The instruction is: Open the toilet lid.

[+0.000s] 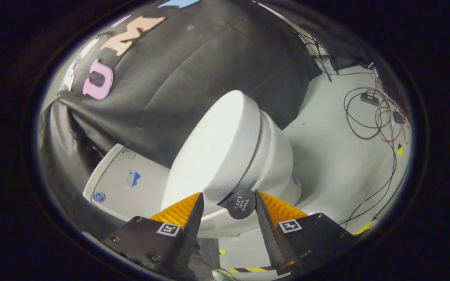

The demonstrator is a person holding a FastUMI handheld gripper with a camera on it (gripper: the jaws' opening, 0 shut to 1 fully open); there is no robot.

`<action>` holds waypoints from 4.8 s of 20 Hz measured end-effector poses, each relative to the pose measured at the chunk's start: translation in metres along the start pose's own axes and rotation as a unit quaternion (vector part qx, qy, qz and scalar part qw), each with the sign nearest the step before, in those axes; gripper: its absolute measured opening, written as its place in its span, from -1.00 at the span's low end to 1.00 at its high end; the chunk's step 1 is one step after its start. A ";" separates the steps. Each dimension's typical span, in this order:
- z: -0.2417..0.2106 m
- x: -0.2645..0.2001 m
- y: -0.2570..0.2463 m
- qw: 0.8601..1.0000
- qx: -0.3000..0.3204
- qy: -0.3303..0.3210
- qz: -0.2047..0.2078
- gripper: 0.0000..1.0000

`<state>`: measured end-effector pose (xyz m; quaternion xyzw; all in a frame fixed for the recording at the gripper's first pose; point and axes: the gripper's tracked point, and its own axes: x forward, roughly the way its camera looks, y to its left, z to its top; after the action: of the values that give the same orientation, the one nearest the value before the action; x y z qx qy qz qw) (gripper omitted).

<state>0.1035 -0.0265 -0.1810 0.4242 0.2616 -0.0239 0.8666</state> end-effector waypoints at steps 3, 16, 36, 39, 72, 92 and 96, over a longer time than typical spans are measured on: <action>0.000 0.003 -0.008 0.994 0.110 0.003 0.009 -0.59; 0.005 -0.007 0.015 0.993 0.096 -0.004 0.068 -0.98; 0.041 -0.057 0.136 0.990 -0.057 -0.100 0.083 -0.98; 0.040 -0.060 0.146 0.988 -0.083 -0.110 0.076 -0.98; 0.013 -0.094 0.272 0.907 -0.368 -0.202 0.031 -0.98; -0.023 -0.095 0.344 0.887 -0.397 -0.231 0.048 -0.97; -0.036 -0.096 0.359 0.882 -0.404 -0.233 0.063 -0.97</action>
<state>0.0997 0.2127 0.1056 0.0350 0.0117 0.0401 0.9985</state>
